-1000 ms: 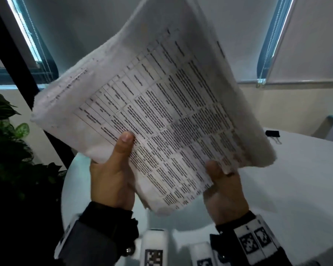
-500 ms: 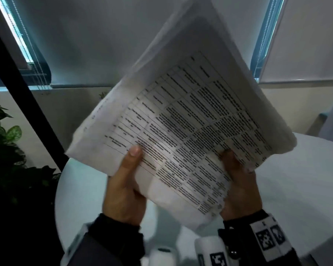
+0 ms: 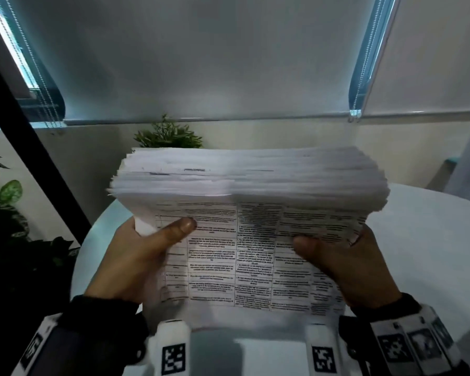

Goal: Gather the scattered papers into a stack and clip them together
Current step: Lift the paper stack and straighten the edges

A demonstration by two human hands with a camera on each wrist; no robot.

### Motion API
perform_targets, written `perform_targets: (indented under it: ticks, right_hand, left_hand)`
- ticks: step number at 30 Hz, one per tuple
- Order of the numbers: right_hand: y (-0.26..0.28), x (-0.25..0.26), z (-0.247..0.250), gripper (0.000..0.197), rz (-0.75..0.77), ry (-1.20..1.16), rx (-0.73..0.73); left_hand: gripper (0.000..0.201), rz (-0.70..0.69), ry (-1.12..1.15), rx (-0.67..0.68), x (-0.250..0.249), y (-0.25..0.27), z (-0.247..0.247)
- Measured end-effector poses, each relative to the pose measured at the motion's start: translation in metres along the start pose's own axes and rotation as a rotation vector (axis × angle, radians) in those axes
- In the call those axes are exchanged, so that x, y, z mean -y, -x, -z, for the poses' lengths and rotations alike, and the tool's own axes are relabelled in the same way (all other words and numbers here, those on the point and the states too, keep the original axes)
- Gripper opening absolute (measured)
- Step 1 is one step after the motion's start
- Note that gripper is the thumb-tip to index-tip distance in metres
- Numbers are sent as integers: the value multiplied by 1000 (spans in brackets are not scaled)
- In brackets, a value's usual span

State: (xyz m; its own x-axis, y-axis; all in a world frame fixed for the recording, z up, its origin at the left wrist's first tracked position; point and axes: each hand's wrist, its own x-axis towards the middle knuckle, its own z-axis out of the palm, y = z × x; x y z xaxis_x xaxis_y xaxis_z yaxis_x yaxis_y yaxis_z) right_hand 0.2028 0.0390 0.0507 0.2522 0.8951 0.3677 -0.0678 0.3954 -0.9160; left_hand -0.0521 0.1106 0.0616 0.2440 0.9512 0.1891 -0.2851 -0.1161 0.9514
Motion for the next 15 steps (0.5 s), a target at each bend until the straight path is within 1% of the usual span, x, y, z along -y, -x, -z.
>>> perform_targets:
  ticks: [2, 6, 7, 9, 11, 13, 15]
  right_hand:
    - [-3, 5, 0, 51, 29, 36, 10]
    - [-10, 12, -1, 61, 70, 78, 8]
    - [-11, 13, -1, 64, 94, 87, 3]
    - [-12, 14, 1, 72, 148, 142, -26]
    - [-10, 15, 3, 64, 146, 243, -31]
    - [-6, 15, 6, 58, 89, 357, -4]
    - [-1, 15, 9, 49, 93, 420, 8]
  left_hand:
    - [85, -5, 6, -21, -3, 1, 1]
    - [71, -102, 48, -102, -7, 9, -11]
    - [69, -117, 65, -110, -6, 10, -14]
    - [72, -116, 98, -135, -5, 11, -17]
    - [80, -104, 159, -135, -4, 8, -14]
    - [88, -82, 214, -98, -3, 5, -6]
    - [94, -20, 242, -93, 2, 2, 1]
